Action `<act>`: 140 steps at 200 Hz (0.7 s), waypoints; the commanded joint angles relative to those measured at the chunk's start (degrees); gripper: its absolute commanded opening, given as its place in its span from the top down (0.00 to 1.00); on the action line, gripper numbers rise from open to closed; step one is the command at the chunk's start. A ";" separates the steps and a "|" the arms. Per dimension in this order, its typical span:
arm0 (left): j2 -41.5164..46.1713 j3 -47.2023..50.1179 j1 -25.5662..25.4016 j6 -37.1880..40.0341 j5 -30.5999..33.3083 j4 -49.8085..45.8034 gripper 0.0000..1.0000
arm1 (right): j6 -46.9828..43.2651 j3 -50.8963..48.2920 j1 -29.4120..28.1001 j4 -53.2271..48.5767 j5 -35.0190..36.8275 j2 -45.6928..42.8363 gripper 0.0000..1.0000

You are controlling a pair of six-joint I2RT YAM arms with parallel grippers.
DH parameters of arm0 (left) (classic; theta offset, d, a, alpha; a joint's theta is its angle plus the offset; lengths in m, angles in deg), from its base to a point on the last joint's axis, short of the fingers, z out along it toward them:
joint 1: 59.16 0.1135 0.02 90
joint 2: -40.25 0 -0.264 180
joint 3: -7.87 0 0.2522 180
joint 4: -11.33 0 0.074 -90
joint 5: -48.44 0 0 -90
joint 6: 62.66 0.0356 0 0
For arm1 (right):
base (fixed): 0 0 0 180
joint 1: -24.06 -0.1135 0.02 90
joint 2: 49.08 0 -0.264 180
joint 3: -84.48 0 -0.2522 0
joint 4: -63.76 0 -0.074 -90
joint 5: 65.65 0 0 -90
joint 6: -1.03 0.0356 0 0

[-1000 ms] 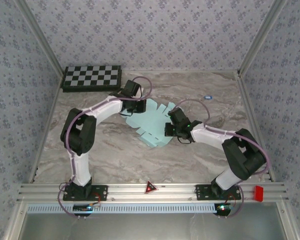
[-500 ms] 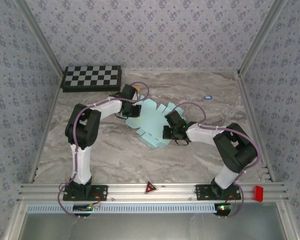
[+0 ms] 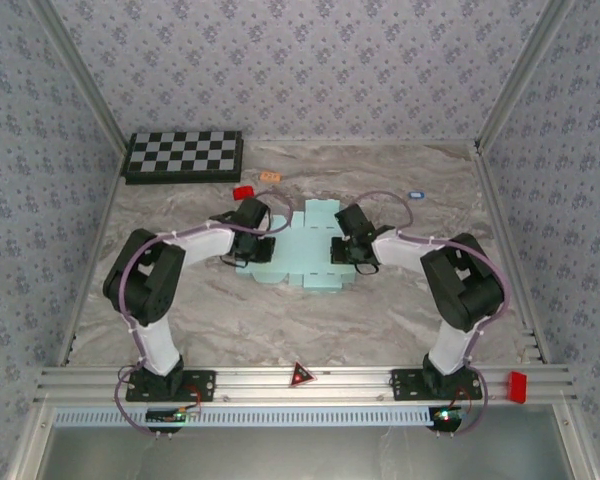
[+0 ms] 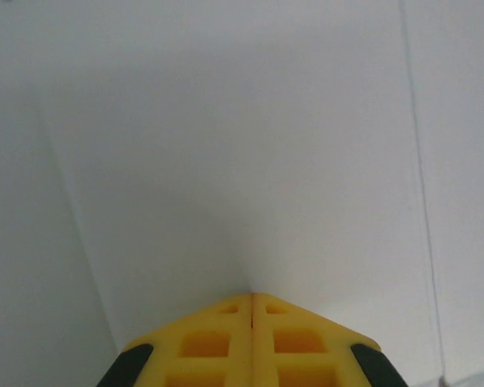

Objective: Fold the paper box

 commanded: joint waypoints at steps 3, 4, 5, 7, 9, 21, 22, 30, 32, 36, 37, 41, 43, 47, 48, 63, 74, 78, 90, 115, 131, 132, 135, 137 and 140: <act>1.68 4.67 -3.31 -4.13 0.80 -3.64 0.99 | -3.25 3.90 0.95 -4.08 -0.60 4.52 0.91; 1.77 4.80 -3.40 -4.28 0.80 -3.61 0.99 | -3.29 4.04 0.95 -4.08 -0.58 4.67 0.91; 1.86 4.95 -3.54 -4.40 0.71 -3.55 0.99 | -3.36 4.19 0.95 -4.08 -0.66 4.78 0.91; 2.02 5.17 -3.90 -4.66 0.78 -3.51 0.99 | -3.41 4.53 0.99 -4.08 -0.67 5.09 0.91; 2.21 5.49 -4.19 -4.93 0.75 -3.43 0.99 | -3.46 4.88 0.96 -4.02 -0.72 5.37 0.91; 3.10 6.89 -5.97 -6.50 0.44 -2.59 0.99 | -3.88 6.85 0.97 -4.04 -1.05 6.97 0.91; 3.14 7.00 -6.14 -6.61 0.35 -2.56 0.99 | -3.91 7.01 0.96 -4.02 -1.07 7.03 0.91; 3.58 7.65 -7.41 -7.56 -0.16 -1.96 0.99 | -4.17 8.25 0.95 -4.33 -1.32 8.27 0.91; 3.68 7.82 -7.66 -7.76 -0.23 -1.84 0.99 | -4.23 8.80 0.95 -4.34 -1.41 8.53 0.91; 3.83 7.96 -8.35 -8.25 -0.38 -1.57 0.99 | -4.44 9.45 0.94 -4.51 -1.64 9.08 0.91; 3.86 7.98 -8.47 -8.36 -0.45 -1.52 0.99 | -4.51 9.45 0.94 -4.56 -1.67 9.23 0.91; 4.02 8.11 -9.06 -8.78 -0.53 -1.41 0.98 | -4.62 10.22 0.95 -4.86 -1.85 9.80 0.91; 4.09 8.16 -9.35 -8.97 -0.57 -1.33 0.98 | -4.71 10.59 0.99 -5.00 -2.03 10.12 0.91; 4.15 8.21 -9.94 -9.35 -0.61 -1.14 0.98 | -4.81 11.35 0.88 -5.15 -2.20 10.64 0.91; 4.15 8.19 -10.06 -9.44 -0.65 -1.13 0.98 | -4.86 11.54 0.87 -5.19 -2.26 10.76 0.91; 4.49 8.12 -12.31 -10.68 -0.80 -0.71 0.98 | -5.36 14.59 0.69 -5.56 -3.26 12.42 0.91; 4.48 7.85 -13.48 -11.26 -1.20 -0.27 0.98 | -5.70 16.09 0.43 -5.66 -3.90 13.49 0.90; 4.50 7.76 -13.87 -11.63 -1.27 -0.11 0.98 | -5.82 16.58 0.34 -5.75 -4.19 13.90 0.91; 4.37 7.39 -14.93 -12.26 -1.63 0.46 0.98 | -6.27 18.18 0.17 -5.97 -5.21 14.98 0.90; 3.60 6.43 -16.69 -13.19 -2.36 1.54 0.97 | -7.11 20.95 -0.70 -6.40 -7.17 16.86 0.90; 2.43 5.64 -17.74 -13.48 -2.62 1.97 0.97 | -7.89 22.43 -1.26 -6.83 -8.13 17.68 0.90; 2.37 5.55 -17.82 -13.48 -2.63 1.96 0.97 | -7.94 22.49 -1.30 -6.86 -8.17 17.71 0.90; 2.17 5.39 -18.01 -13.48 -2.76 2.03 0.97 | -8.05 22.69 -1.45 -6.93 -8.31 17.85 0.90; 1.96 5.28 -18.18 -13.48 -2.84 2.15 0.97 | -8.14 22.84 -1.43 -6.95 -8.37 17.89 0.90; 1.69 5.13 -18.32 -13.53 -2.88 2.18 0.97 | -8.33 23.01 -1.58 -7.06 -8.45 17.98 0.90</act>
